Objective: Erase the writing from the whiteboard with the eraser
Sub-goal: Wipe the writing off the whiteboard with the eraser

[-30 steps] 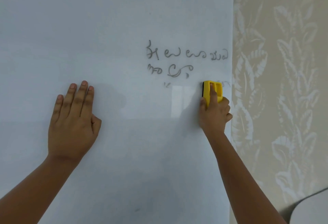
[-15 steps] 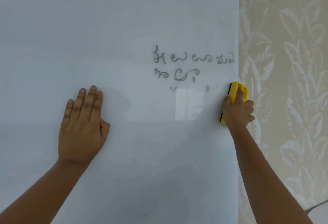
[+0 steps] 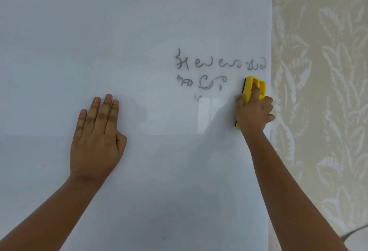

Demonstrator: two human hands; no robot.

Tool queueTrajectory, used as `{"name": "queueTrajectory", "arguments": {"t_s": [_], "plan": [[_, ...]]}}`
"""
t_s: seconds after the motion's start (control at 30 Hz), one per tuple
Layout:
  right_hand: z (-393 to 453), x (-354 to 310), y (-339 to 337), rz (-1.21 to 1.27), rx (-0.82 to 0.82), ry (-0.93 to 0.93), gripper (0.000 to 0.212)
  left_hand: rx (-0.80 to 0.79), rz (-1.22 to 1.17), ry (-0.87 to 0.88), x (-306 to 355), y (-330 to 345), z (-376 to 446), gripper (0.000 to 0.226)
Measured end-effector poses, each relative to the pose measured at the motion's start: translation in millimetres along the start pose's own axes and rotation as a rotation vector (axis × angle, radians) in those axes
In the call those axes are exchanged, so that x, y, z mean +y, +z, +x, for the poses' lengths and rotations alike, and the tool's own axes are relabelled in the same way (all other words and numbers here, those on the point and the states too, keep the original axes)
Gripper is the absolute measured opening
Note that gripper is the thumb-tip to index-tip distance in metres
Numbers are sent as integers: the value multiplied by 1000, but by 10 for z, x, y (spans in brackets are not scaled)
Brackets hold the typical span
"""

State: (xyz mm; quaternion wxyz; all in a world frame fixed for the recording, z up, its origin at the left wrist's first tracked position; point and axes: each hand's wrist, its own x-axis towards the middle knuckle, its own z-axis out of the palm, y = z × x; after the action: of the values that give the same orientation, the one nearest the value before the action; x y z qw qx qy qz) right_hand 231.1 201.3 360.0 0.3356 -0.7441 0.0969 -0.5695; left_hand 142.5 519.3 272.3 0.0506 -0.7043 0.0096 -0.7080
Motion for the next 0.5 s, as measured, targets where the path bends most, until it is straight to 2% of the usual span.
{"name": "queueTrajectory", "arguments": {"t_s": [0.07, 0.23, 0.4, 0.43, 0.5], "plan": [[-69, 51, 24, -54, 21, -83, 53, 0, 6, -5, -6, -2, 1, 54], [270, -39, -64, 104, 7, 206, 55, -2, 6, -3, -2, 9, -1, 54], [68, -323, 23, 29, 52, -116, 56, 13, -3, 3, -6, 18, -7, 53], [64, -253, 23, -2, 57, -123, 56, 9, -3, 2, -1, 17, -10, 53], [185, -99, -26, -5, 48, -11, 56, -2, -3, -2, 9, 11, -13, 54]]}}
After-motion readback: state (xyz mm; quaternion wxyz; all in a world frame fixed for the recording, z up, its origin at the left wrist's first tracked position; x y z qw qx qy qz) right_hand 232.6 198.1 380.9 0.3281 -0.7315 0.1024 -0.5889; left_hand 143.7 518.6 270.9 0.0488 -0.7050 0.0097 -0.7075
